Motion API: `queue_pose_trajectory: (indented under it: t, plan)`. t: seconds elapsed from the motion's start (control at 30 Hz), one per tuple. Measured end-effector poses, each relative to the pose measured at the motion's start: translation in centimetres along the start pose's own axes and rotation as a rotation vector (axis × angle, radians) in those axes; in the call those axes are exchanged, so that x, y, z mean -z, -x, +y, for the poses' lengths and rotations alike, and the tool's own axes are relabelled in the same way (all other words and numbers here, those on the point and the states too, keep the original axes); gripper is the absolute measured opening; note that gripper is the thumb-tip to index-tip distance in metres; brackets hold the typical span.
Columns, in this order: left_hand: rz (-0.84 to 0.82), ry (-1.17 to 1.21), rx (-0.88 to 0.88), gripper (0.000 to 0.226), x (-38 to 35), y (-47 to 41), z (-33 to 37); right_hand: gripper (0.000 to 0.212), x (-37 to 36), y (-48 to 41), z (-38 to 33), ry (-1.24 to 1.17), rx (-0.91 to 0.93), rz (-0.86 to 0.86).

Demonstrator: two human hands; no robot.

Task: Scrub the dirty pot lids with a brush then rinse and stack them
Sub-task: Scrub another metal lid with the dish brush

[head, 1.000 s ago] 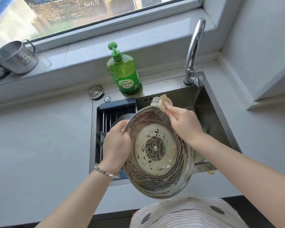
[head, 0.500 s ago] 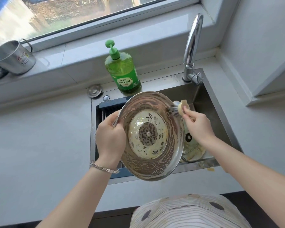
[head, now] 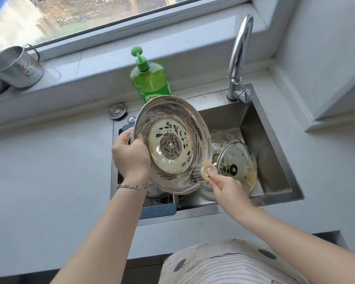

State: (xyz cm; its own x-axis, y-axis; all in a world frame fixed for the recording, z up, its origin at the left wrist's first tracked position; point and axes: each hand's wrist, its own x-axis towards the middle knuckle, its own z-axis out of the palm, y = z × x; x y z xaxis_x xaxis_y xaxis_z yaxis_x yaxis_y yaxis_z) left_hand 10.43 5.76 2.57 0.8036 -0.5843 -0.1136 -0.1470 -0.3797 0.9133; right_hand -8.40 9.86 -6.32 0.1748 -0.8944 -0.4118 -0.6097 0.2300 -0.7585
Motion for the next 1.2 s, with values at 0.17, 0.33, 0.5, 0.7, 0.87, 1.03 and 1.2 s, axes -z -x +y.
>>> queue_pose_trajectory:
  t: [0.17,0.33,0.5,0.7,0.87,1.03,1.2]
  plan:
    - [0.030,0.021,0.023,0.022,-0.5,-0.5,-0.1,0.034,-0.6,1.5,-2.1,-0.036,0.078,-0.136]
    - [0.045,0.037,0.027,0.010,-1.1,-0.8,-0.5,0.034,-1.3,1.9,-4.4,-0.151,0.136,-0.186]
    - [-0.008,0.014,0.070,0.014,-1.1,-0.8,-1.1,0.037,-2.1,1.5,-6.5,-0.327,0.150,-0.248]
    - [-0.172,0.001,0.243,0.035,0.8,-2.1,-1.0,0.051,4.2,-1.4,-5.3,-0.327,0.133,0.097]
    - [-0.335,-0.059,0.451,0.007,1.2,-3.5,-0.8,0.076,6.8,-4.6,-0.1,-0.301,-0.219,0.234]
    - [-0.545,-0.057,0.481,0.011,0.3,-3.3,0.6,0.060,4.9,-5.1,0.7,-0.640,-0.367,0.117]
    - [-0.747,-0.130,0.344,0.047,0.8,-1.5,-0.5,0.050,4.1,-5.8,1.8,-0.689,-0.441,0.209]
